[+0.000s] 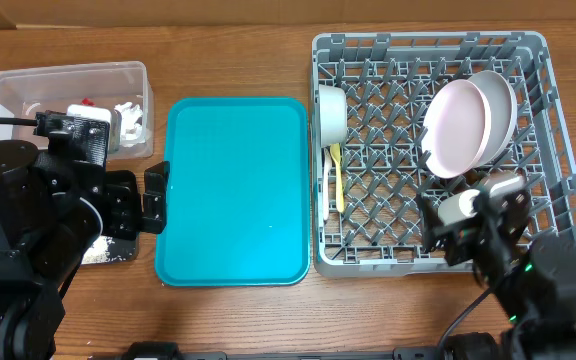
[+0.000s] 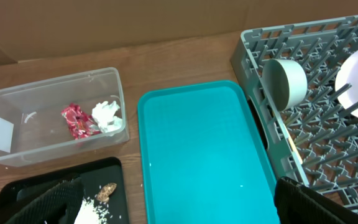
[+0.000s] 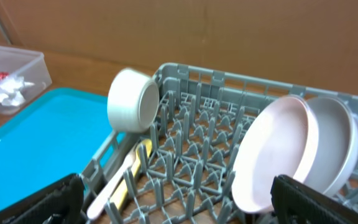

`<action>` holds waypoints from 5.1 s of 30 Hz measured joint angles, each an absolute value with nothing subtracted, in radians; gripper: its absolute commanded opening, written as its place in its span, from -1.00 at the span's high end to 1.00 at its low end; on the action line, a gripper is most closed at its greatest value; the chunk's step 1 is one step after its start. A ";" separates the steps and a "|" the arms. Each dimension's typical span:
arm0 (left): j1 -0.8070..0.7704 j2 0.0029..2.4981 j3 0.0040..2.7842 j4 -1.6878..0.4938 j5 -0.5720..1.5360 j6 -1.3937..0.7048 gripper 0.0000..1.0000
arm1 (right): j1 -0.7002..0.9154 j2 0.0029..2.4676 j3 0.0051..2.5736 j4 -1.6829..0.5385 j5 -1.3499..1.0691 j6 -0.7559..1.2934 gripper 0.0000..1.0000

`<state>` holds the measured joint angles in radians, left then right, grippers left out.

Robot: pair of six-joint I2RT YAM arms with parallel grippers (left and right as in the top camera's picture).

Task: Sort waste into correct bins and load items into the dishwasher rack

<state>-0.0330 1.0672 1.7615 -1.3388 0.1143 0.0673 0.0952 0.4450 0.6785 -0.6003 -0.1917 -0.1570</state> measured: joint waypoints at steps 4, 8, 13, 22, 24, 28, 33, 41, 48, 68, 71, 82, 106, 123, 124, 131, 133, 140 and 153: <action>-0.033 1.067 1.761 -1.339 0.115 0.067 -1.00 | 0.101 0.283 0.507 -0.534 -0.194 -0.157 -1.00; -0.033 1.067 1.761 -1.340 0.115 0.067 -1.00 | 0.101 0.133 0.364 -0.488 -0.195 -0.150 -1.00; -0.033 1.067 1.761 -1.339 0.114 0.067 -1.00 | 0.101 0.041 0.205 -0.391 -0.195 -0.101 -1.00; -0.033 1.067 1.761 -1.339 0.115 0.067 -1.00 | 0.101 0.014 0.028 -0.075 -0.195 -0.019 -0.99; -0.033 1.067 1.761 -1.339 0.114 0.067 -1.00 | 0.101 0.013 0.021 -0.068 -0.194 -0.017 -1.00; -0.033 1.067 1.761 -1.339 0.114 0.067 -1.00 | 0.101 0.013 0.019 -0.067 -0.195 -0.013 -1.00; -0.033 1.067 1.761 -1.339 0.114 0.067 -1.00 | 0.101 0.013 0.019 -0.068 -0.194 -0.011 -1.00; -0.033 1.067 1.761 -1.339 0.114 0.067 -1.00 | 0.101 0.013 0.019 -0.068 -0.194 -0.011 -1.00; -0.033 1.067 1.761 -1.339 0.115 0.067 -1.00 | 0.101 0.013 0.019 -0.068 -0.194 -0.010 -1.00; -0.033 1.023 1.702 -1.267 0.068 0.071 -1.00 | 0.101 0.013 0.019 -0.068 -0.194 -0.010 -1.00; -0.033 0.933 1.574 -1.125 0.031 0.072 -1.00 | 0.101 0.013 0.019 -0.068 -0.194 -0.010 -1.00; -0.033 0.479 0.952 -0.628 -0.044 0.131 -1.00 | 0.101 0.013 0.019 -0.068 -0.194 -0.007 -1.00; -0.033 0.016 0.027 0.113 -0.076 0.135 -1.00 | 0.101 0.013 0.019 -0.068 -0.194 -0.007 -1.00; -0.033 0.015 0.008 -0.068 -0.095 0.135 -1.00 | 0.101 0.013 0.019 -0.068 -0.194 -0.007 -0.99; -0.033 0.015 0.008 -0.068 -0.095 0.135 -1.00 | 0.101 0.013 0.019 -0.068 -0.194 -0.007 -0.99; -0.033 0.015 0.008 -0.068 -0.095 0.135 -1.00 | 0.101 0.013 0.019 -0.068 -0.195 -0.007 -1.00; -0.033 0.015 0.008 -0.068 -0.095 0.135 -1.00 | 0.101 0.013 0.019 -0.068 -0.194 -0.007 -1.00; -0.033 0.015 0.008 -0.068 -0.095 0.135 -1.00 | 0.101 0.013 0.019 -0.068 -0.194 -0.007 -1.00; -0.033 0.015 0.008 -0.068 -0.095 0.135 -1.00 | 0.101 0.013 0.019 -0.068 -0.194 -0.006 -1.00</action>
